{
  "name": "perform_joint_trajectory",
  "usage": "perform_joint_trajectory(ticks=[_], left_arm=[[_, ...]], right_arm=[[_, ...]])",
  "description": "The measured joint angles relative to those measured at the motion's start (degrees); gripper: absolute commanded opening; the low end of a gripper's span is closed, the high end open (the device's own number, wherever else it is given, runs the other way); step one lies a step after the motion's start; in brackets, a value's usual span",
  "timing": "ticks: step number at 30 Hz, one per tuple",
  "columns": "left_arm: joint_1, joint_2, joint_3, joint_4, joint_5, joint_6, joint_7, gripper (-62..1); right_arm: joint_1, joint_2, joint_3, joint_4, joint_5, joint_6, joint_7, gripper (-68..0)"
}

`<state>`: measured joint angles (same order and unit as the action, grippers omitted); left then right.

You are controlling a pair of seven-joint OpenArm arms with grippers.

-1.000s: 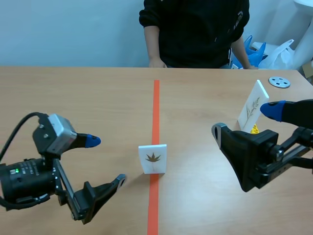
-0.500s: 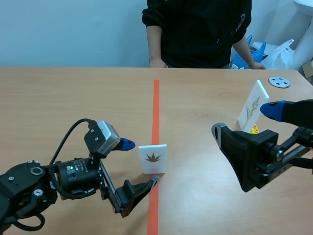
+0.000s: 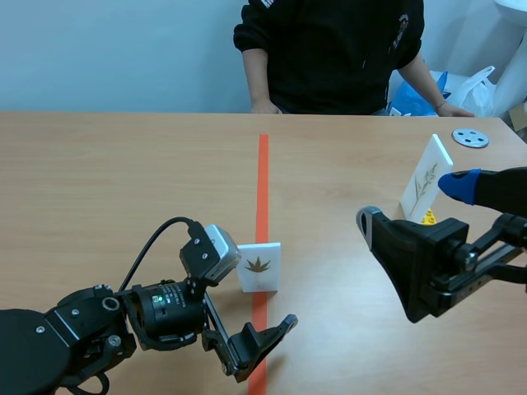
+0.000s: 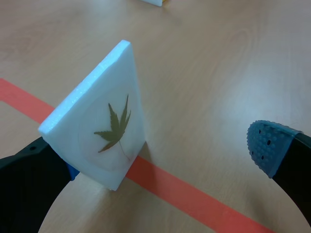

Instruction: Sort the leaf by its shape. The table is split by an orange tape line. A compound leaf with several leaflets goes to the left side, a simple leaf with one blade goes to the right side. Return to the home posture when a red brick is placed on the table.

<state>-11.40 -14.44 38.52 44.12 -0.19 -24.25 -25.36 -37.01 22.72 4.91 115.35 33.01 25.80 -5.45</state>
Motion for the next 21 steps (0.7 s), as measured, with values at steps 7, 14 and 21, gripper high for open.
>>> perform_joint_trajectory(ticks=[7,14,21], left_arm=[[-0.02,-0.02,-0.02,0.0,0.0,2.21,0.0,-14.1],[-0.02,-0.02,-0.02,0.0,-0.31,5.42,0.02,-29.7],[-0.02,-0.02,-0.02,0.0,-0.31,6.43,0.02,-49.5]], right_arm=[[0.0,0.0,0.0,0.0,0.0,0.0,0.0,0.4],[0.0,0.0,0.0,0.0,0.0,0.0,0.0,0.4],[0.0,0.0,0.0,0.0,0.0,0.0,0.0,0.4]])
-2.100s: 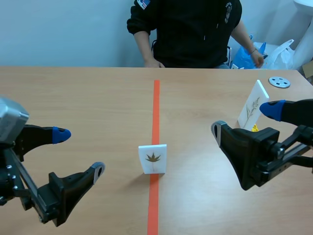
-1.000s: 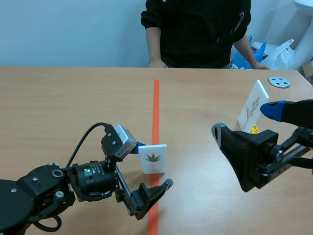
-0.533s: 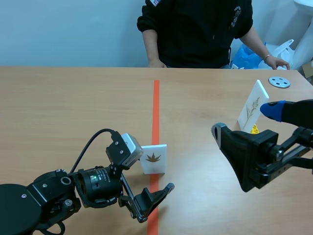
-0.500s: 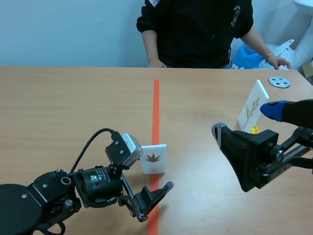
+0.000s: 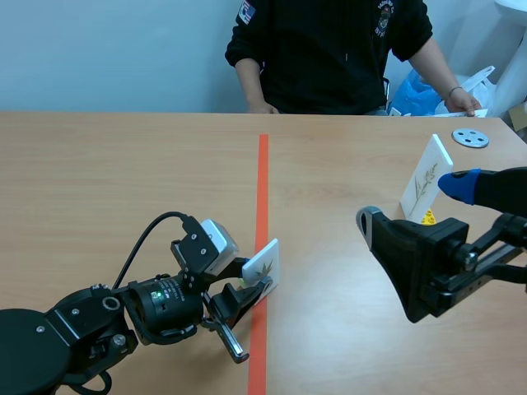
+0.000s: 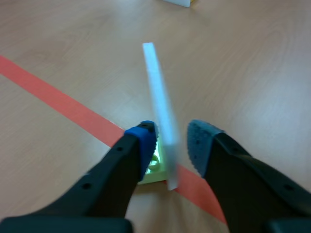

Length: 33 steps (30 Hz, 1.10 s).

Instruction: Sort the leaf by its shape. The table is split by an orange tape line. A compound leaf with several leaflets goes to the left side, a simple leaf with one blade goes to the right side. Return to the home posture when a red brick is placed on the table.

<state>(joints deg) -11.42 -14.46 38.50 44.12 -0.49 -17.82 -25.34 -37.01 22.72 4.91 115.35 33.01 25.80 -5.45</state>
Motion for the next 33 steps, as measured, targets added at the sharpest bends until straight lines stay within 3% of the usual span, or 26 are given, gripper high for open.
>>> perform_joint_trajectory(ticks=[9,15,22,29,33], left_arm=[[0.0,0.0,0.0,0.0,-0.11,2.6,0.17,-55.6],[0.2,-0.28,0.0,2.32,-4.17,2.4,0.59,-55.6],[0.13,-0.74,-4.76,11.26,-14.75,2.49,8.04,-55.6],[-0.85,-1.6,-15.39,11.15,-25.09,8.44,11.41,-55.6],[-0.98,-3.52,-19.43,10.71,-27.39,12.02,11.87,-55.6]], right_arm=[[0.0,0.0,0.0,0.0,0.02,0.0,0.0,0.4],[0.0,-0.02,0.0,0.0,0.02,0.0,0.0,0.4],[0.0,-0.02,0.0,0.0,0.04,0.0,0.04,0.4],[0.0,-0.02,0.0,0.0,0.04,0.0,0.22,0.4],[0.0,-0.02,0.0,0.0,0.04,0.0,0.24,0.4]])
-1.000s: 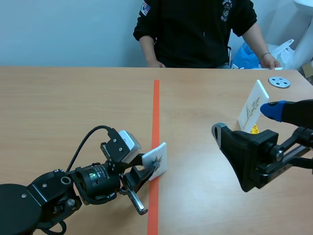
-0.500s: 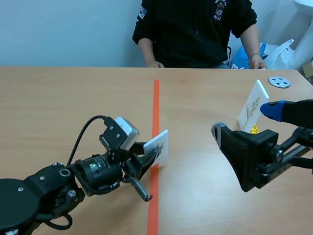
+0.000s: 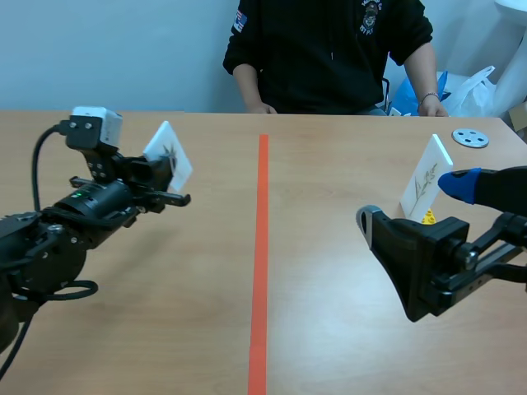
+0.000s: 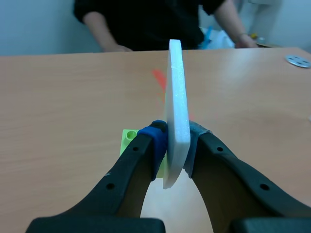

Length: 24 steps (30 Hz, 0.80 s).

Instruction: Sort the leaf by its shape. The table is split by an orange tape line. A compound leaf with several leaflets goes to the left side, a simple leaf with one blade goes to the right side. Return to the home posture when a red brick is placed on the table.

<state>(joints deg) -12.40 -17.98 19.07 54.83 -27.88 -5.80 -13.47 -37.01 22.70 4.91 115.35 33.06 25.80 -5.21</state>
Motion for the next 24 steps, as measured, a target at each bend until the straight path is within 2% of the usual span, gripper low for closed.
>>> perform_joint_trajectory(ticks=[5,10,19,24], left_arm=[[-0.15,-2.93,-3.69,-0.59,-3.8,0.26,0.42,-55.4],[-0.5,-3.63,-4.26,-5.44,-7.61,0.26,0.44,-55.4],[-3.32,-3.43,-4.22,-15.13,-7.56,0.24,0.76,-55.4],[-3.96,-3.3,-4.22,-17.53,-6.91,1.46,-3.1,-55.4]], right_arm=[[0.0,0.0,0.0,0.0,0.0,0.0,0.17,0.4],[0.0,0.0,0.0,0.0,0.0,-0.02,0.17,0.4],[0.0,0.0,0.0,0.0,0.0,0.0,0.17,0.4],[0.0,0.0,0.0,0.0,0.0,-0.02,0.17,0.4]])
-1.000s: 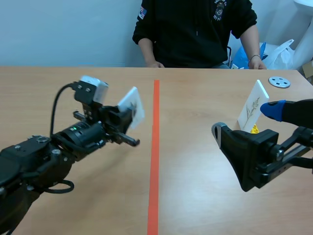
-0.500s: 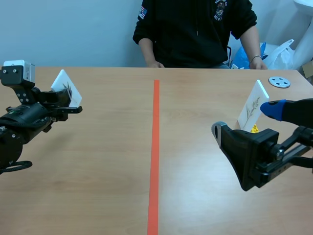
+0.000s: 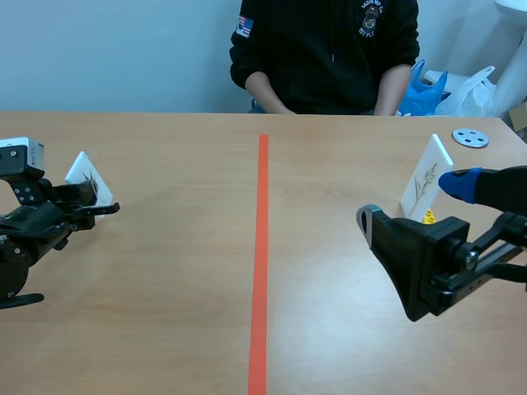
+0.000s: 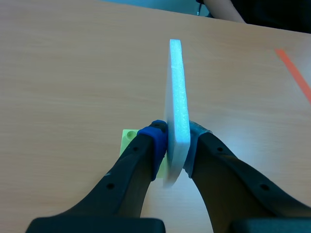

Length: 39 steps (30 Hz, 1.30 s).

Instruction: Sort the leaf by its shape. The table is split by an orange tape line. A compound leaf with several leaflets goes to the left side, a simple leaf with one blade goes to the right side. Return to the home posture when a red brick is placed on the table.

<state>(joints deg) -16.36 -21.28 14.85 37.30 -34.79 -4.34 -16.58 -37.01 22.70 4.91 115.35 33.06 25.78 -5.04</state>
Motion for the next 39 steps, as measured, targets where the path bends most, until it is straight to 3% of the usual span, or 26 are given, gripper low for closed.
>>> perform_joint_trajectory(ticks=[11,17,23,25,32,39], left_arm=[[0.04,0.0,0.0,-4.02,0.0,0.48,-1.05,-55.1],[0.04,0.0,0.0,-4.0,0.0,0.48,-1.01,-45.6],[0.04,0.0,0.0,-4.0,0.02,0.48,-0.83,-44.5],[0.04,0.0,0.0,-4.0,0.02,0.48,-0.83,-41.9],[0.04,-0.02,0.0,-3.87,-0.02,0.31,-3.58,-21.8],[0.35,-1.31,0.02,2.32,0.0,0.24,-3.34,-19.9]], right_arm=[[0.0,0.0,0.0,0.0,0.0,0.0,0.0,0.4],[0.0,0.0,0.0,0.0,0.0,0.0,0.0,0.4],[0.0,0.0,0.0,0.0,0.02,0.0,0.0,0.4],[0.0,0.0,0.0,0.0,0.48,0.0,0.0,0.4],[0.0,0.0,0.0,0.0,0.5,0.02,0.0,0.4],[0.0,0.0,0.0,0.0,0.63,0.02,0.0,0.4]])
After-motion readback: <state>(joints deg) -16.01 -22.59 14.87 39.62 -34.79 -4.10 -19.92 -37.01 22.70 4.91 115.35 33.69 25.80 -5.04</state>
